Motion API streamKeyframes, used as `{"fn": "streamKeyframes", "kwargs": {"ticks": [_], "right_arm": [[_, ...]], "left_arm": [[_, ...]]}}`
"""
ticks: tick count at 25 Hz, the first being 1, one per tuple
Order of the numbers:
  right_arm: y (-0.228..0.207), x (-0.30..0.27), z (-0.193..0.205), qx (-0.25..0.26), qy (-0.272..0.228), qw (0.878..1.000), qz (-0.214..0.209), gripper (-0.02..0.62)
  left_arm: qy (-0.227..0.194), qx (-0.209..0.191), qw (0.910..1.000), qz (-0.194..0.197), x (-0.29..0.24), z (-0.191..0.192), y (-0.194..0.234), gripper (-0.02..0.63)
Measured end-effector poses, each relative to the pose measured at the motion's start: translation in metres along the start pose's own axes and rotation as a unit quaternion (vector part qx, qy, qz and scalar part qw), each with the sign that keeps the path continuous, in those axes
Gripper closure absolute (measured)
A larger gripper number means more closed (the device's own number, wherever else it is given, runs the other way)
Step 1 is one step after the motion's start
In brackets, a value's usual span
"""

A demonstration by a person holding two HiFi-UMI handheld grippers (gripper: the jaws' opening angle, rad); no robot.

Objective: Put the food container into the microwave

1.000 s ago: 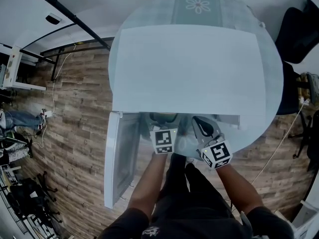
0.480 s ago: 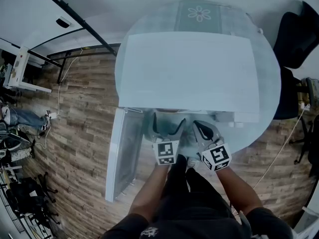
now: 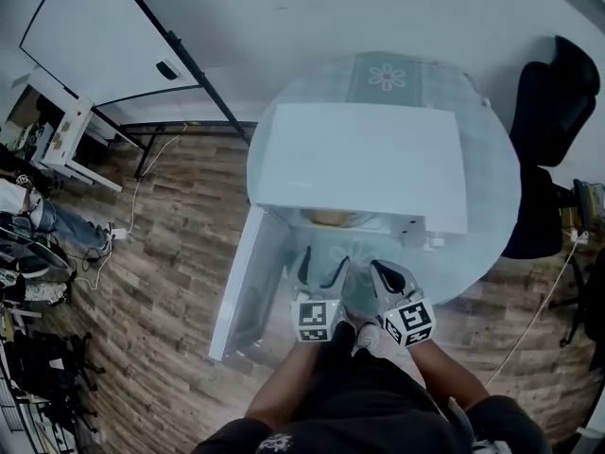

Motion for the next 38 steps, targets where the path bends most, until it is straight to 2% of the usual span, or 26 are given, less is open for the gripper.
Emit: {"fn": "streamKeyframes", "kwargs": {"ticks": [3,6,9,13,19,38], "right_arm": [[0.012,0.011,-0.022,0.010,-0.024,1.000,-0.010,0.594],[0.025,0.017,-0.043,0.017,-0.051,0.998,-0.027,0.594],[0.036,0.023,-0.059,0.030,-0.072,0.996,-0.039,0.594],[0.038,0.036,-0.061,0.034,-0.079,0.996,-0.037,0.594],[0.051,0.046,-0.069,0.067,-0.079,0.994,-0.039,0.595],[0.054,0.027,-0.077,0.059,-0.087,0.993,-0.051,0.595]], "left_arm": [[-0.018,0.002,0.9998,0.001,0.023,-0.021,-0.005,0.357],[-0.038,-0.003,0.9992,-0.009,0.042,-0.037,-0.004,0.444],[-0.053,-0.012,0.9983,-0.020,0.055,-0.049,-0.003,0.601],[-0.063,-0.020,0.9977,-0.013,0.064,-0.059,-0.004,0.603],[-0.079,-0.017,0.9967,0.005,0.076,-0.065,-0.002,0.600],[-0.069,-0.015,0.9974,-0.018,0.073,-0.054,0.012,0.600]]}}
Point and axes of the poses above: the fingertips, and each gripper's own axes: x backward along the fingers, y to its left, z out of its underside, the point moved 7 cm from there along x, backward along the fingers, and after that the axes turned 11 degrees about -x, right-handed, at the moved point
